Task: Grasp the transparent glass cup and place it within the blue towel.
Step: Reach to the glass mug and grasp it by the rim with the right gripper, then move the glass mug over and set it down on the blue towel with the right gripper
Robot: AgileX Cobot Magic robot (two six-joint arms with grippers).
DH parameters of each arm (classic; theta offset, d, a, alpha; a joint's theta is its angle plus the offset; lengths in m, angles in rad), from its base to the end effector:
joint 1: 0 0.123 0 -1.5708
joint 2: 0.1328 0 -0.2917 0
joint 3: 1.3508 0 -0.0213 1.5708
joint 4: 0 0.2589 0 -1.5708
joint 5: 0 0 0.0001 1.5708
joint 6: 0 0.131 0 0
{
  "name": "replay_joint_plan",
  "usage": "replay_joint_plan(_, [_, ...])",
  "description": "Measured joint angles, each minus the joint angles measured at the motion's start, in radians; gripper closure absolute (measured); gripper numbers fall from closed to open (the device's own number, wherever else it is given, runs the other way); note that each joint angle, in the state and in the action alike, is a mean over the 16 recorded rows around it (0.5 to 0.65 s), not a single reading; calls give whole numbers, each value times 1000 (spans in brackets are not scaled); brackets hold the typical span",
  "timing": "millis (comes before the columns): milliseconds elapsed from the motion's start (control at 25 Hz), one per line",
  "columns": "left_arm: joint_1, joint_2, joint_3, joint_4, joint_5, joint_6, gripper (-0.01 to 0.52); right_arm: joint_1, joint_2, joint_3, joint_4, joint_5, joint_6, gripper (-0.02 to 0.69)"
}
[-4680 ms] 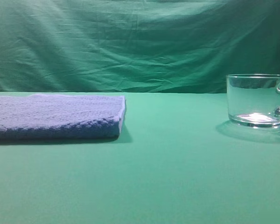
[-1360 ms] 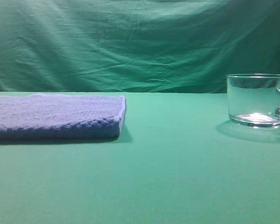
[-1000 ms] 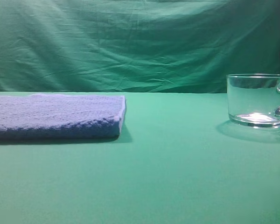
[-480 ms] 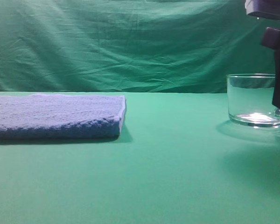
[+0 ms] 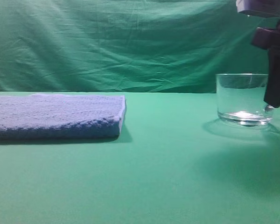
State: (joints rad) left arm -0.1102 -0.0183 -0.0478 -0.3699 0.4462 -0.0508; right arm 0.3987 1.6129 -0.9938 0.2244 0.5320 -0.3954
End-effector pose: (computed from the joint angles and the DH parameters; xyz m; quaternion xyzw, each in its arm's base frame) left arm 0.0848 -0.0300 0.1828 -0.0624 0.7912 -0.2092 0.5712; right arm 0.3159 0.1492 0.1842 -0.2990 0.9177 0.0796 0.2490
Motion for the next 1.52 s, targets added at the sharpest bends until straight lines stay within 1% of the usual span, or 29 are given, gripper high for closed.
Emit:
replay_joint_plan(280, [0,0,0,0,0,0,514,146,87,-265,25,28,-8,562])
replay_joint_plan(560, [0,0,0,0,0,0,514,274,288,-548,54,58,-19,562])
replay_joint_plan(760, [0,0,0,0,0,0,514,336,463,-718,65,74,-27,562])
replay_joint_plan(960, [0,0,0,0,0,0,514,367,601,-838,69,67,-33,554])
replay_joint_plan(1120, [0,0,0,0,0,0,514,373,665,-893,70,57,-34,502])
replay_joint_plan(1360, [0,0,0,0,0,0,514,374,671,-922,71,69,-34,366])
replay_joint_plan(1520, [0,0,0,0,0,0,514,374,616,-924,69,124,-34,283])
